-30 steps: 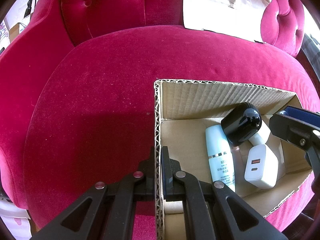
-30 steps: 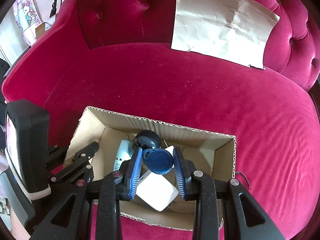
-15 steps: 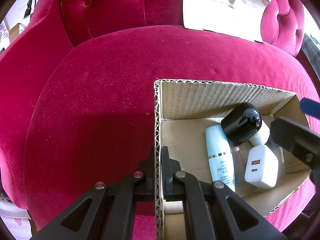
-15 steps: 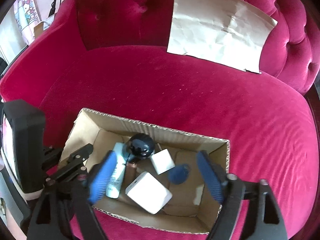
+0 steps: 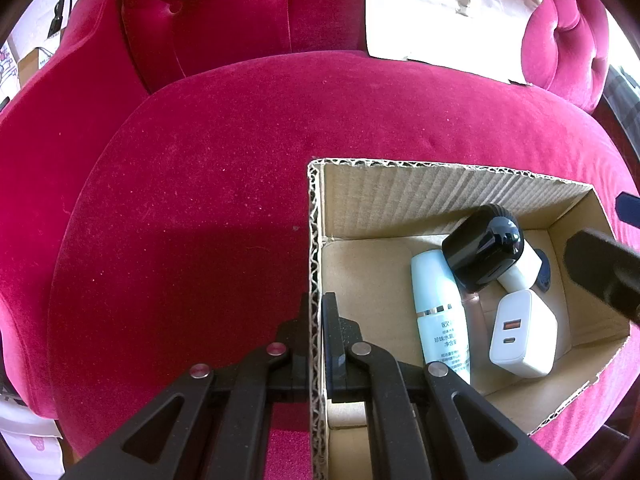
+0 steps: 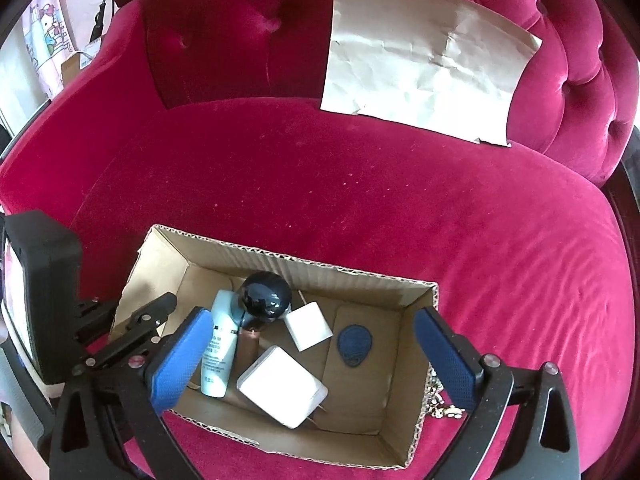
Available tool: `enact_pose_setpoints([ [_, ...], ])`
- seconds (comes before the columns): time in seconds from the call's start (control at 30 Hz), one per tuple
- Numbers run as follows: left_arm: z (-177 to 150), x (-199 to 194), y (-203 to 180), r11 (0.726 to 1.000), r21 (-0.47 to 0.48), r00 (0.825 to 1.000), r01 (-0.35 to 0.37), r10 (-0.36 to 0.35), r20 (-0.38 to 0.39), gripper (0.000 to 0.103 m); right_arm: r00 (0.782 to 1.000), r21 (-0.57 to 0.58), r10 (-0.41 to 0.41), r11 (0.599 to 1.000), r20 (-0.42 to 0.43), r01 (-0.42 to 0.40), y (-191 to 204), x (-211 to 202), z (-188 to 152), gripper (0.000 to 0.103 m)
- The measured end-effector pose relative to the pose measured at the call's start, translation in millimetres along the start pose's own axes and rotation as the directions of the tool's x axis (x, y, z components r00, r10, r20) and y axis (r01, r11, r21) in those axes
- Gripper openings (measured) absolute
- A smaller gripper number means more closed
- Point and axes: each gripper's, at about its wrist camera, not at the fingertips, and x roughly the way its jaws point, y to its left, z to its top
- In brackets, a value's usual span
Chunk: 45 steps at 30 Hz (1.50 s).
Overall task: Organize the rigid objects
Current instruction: 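Move the right tool back to the bunch of keys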
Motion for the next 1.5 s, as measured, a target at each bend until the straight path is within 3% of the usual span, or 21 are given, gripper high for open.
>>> enact_pose_setpoints([
  [0.97, 2.3, -2.3, -1.3, 1.0, 0.003, 1.0, -0.004, 0.004, -0.003, 0.004, 0.997, 0.084, -0.074, 0.994, 0.001, 0.074, -99.5, -28.1, -12.7, 0.103],
  [1.5, 2.2, -3.7, -0.5, 1.0, 0.01, 1.0, -0.006, 0.006, -0.001, 0.004, 0.994, 0.088, -0.106, 0.99, -0.013, 0.107, -129.4, -29.1, -30.6, 0.103],
])
